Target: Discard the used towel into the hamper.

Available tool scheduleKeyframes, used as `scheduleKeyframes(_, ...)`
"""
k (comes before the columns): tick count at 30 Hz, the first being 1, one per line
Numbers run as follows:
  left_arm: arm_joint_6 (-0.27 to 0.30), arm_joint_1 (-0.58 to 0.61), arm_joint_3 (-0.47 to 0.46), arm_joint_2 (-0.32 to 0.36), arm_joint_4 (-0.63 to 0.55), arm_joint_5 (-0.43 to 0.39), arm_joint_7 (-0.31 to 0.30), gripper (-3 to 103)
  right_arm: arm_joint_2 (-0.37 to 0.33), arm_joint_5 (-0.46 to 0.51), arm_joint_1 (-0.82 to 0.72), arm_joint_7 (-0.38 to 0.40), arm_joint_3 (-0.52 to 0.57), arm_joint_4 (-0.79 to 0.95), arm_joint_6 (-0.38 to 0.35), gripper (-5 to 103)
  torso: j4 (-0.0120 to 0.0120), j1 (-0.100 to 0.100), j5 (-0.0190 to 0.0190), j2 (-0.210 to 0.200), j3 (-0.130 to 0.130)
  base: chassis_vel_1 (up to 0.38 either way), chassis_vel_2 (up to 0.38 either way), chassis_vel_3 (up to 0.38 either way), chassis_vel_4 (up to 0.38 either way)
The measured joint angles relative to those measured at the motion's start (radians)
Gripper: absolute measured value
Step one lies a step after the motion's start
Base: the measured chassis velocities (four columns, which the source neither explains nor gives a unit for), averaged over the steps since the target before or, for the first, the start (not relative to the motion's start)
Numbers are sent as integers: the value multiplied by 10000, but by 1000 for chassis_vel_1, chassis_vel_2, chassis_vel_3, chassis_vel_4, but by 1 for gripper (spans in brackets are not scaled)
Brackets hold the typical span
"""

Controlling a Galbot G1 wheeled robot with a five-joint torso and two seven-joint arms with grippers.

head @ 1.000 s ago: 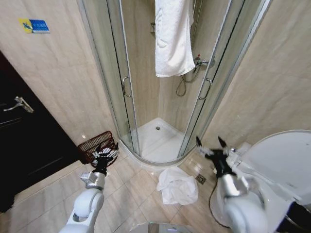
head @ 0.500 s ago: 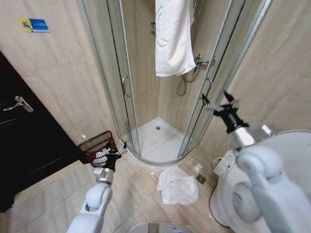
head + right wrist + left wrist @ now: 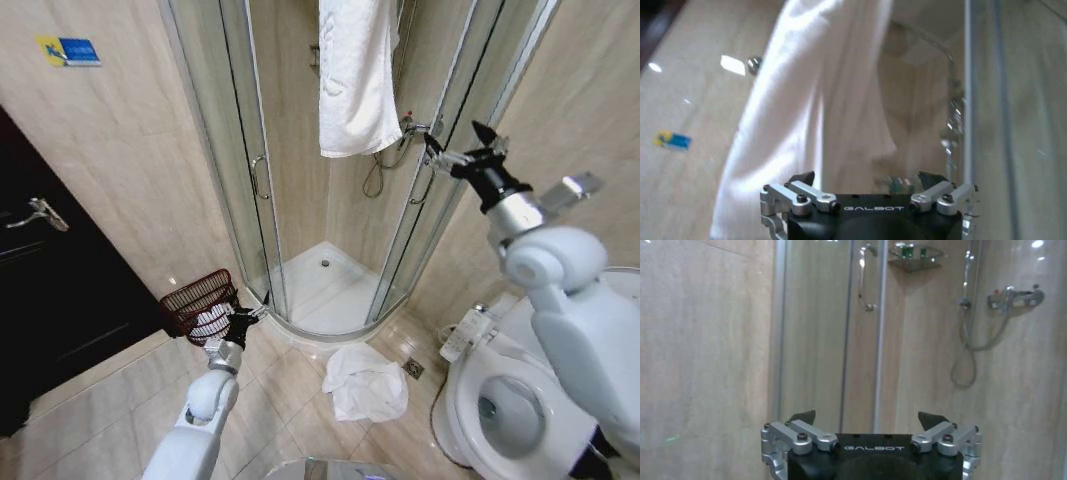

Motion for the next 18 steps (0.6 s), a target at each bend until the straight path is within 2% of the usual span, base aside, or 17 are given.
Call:
scheduleKeyframes(4, 2, -39, -202, -41, 2, 4, -90, 100, 449, 194, 2139, 308, -1366, -684, -127, 100, 1, -4, -6, -3, -5, 0, 0, 0, 0)
scheduleKeyframes(5, 2, -39, -202, -41, 2, 4, -90, 100, 449, 194, 2139, 308, -1366, -684, -127, 100, 1, -4, -6, -3, -5, 0, 0, 0, 0)
scheduleKeyframes(8, 17, -72, -275, -72, 35, 20, -95, 100, 1216, 263, 3979, 742, -2472, -1622, -333, 100, 1, -3, 0, -9, -4, 0, 0, 0, 0)
scheduleKeyframes(9, 17, -72, -275, -72, 35, 20, -95, 100, 1216, 263, 3979, 742, -2472, -1622, -333, 100, 1, -3, 0, -9, -4, 0, 0, 0, 0)
scheduleKeyframes(13, -45, 26, -298, -149, 100, 82, -80, 100, 2377, 312, 5948, 1147, -3461, -2789, -567, 100, 2, -5, -7, -11, -8, 0, 0, 0, 0)
scheduleKeyframes(15, -56, 34, -302, -160, 102, 85, -79, 100, 2482, 317, 6075, 1169, -3526, -2891, -571, 100, 3, -5, -5, -11, -7, 0, 0, 0, 0)
scheduleKeyframes(18, -90, 18, -301, -237, 249, 128, -59, 100, 3271, 319, 6911, 1430, -3874, -3595, -551, 100, 3, -7, -6, -12, -9, 0, 0, 0, 0)
